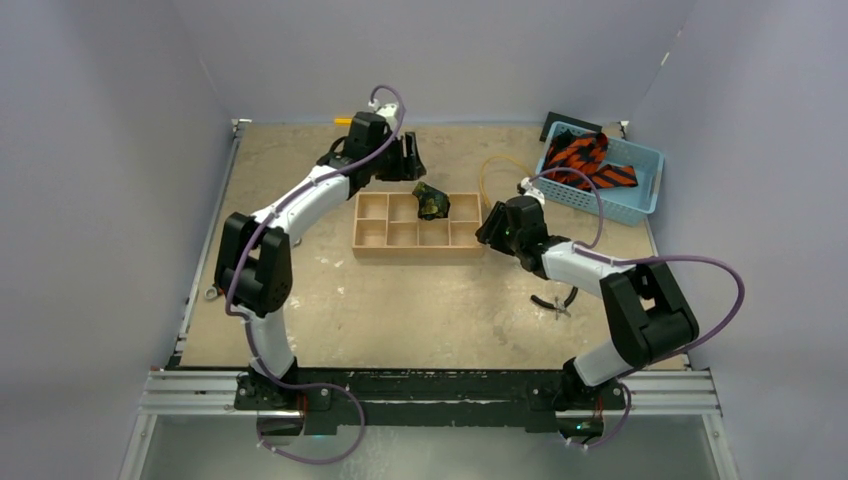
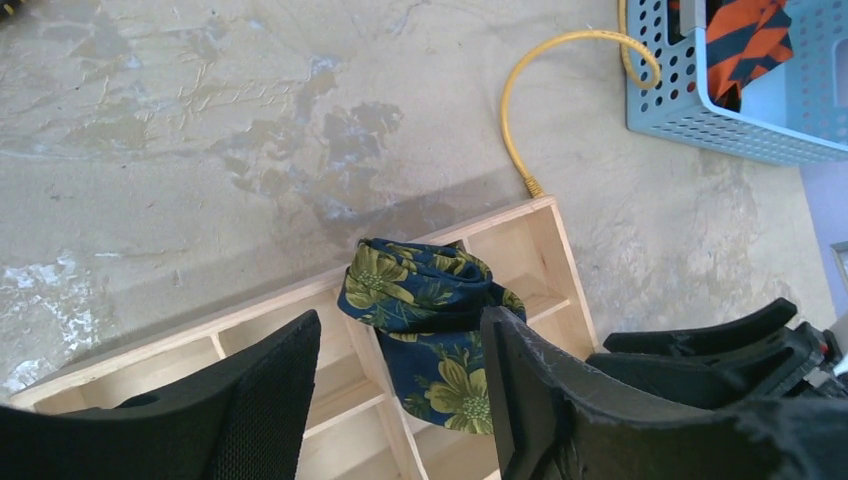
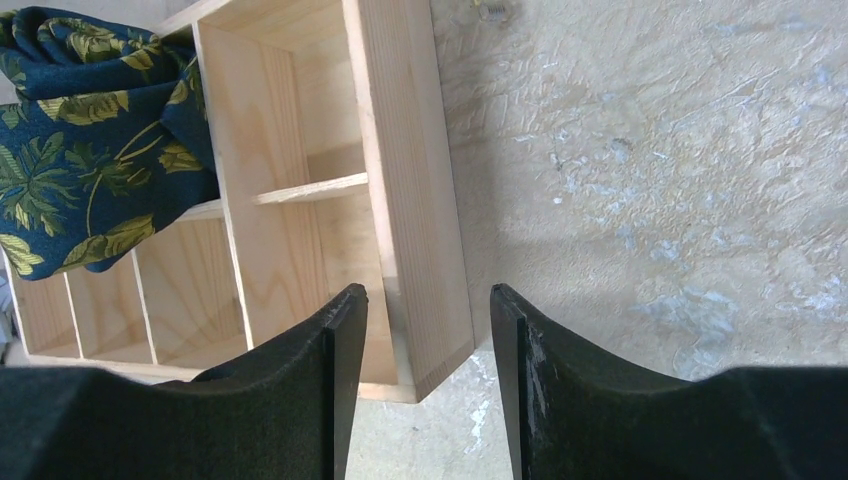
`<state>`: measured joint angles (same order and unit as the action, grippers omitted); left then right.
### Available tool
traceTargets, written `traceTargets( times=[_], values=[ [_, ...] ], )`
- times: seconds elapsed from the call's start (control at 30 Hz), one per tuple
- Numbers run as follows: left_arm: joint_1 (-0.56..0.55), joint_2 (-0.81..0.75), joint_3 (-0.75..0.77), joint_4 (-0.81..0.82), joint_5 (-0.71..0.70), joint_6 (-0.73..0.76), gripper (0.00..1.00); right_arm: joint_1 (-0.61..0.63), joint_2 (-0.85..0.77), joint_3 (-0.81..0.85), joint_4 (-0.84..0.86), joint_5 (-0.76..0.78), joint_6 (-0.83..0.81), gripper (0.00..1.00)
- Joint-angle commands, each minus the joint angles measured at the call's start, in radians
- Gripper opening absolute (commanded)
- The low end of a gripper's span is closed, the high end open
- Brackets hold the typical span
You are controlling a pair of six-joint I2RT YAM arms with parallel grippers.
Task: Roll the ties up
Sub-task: Reset both arms
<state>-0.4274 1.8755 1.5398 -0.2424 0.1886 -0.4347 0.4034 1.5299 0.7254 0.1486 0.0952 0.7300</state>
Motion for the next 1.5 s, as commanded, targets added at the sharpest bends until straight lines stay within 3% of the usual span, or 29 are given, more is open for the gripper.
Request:
traceTargets(
  times=[0.0,0.13,0.27,0.57,0.73,0.93,1.13,1.23,1.3,1.47],
  values=[
    [0.011,0.034,-0.018,0.018,-0.004,-0.013,0.56,-0.003,-0.024,0.007,-0.002,-0.001,-0.033,0.52],
    [0.01,0.061,0.0,0.011,0.041,-0.029,0.5,-0.003,-0.024,0.001,0.009,-0.019,-0.044,0.52],
    [0.01,-0.019,-0.095,0.083,0.039,-0.067,0.58,-0.003,-0.01,0.0,0.023,-0.037,-0.046,0.52],
    [0.009,-0.167,-0.25,0.12,0.01,-0.113,0.67,-0.004,-0.012,-0.02,0.063,-0.047,-0.043,0.52],
    [0.009,-0.314,-0.401,0.153,-0.087,-0.117,0.67,-0.002,-0.047,-0.036,0.074,-0.019,-0.062,0.52],
    [0.009,-0.557,-0.552,0.128,-0.297,-0.112,0.69,0.006,-0.258,-0.091,0.065,0.019,-0.139,0.55],
    [0.01,-0.747,-0.596,0.021,-0.514,-0.141,0.83,0.06,-0.53,-0.133,0.064,-0.048,-0.215,0.63],
    [0.01,-0.783,-0.599,-0.051,-0.579,-0.153,0.84,0.087,-0.661,-0.157,0.071,-0.071,-0.217,0.79],
    [0.01,-0.793,-0.603,-0.099,-0.6,-0.148,0.84,0.09,-0.73,-0.175,0.075,-0.063,-0.166,0.97],
    [0.01,-0.892,-0.704,-0.065,-0.622,-0.118,0.83,0.09,-0.893,-0.258,0.146,-0.03,-0.03,0.99]
  ],
)
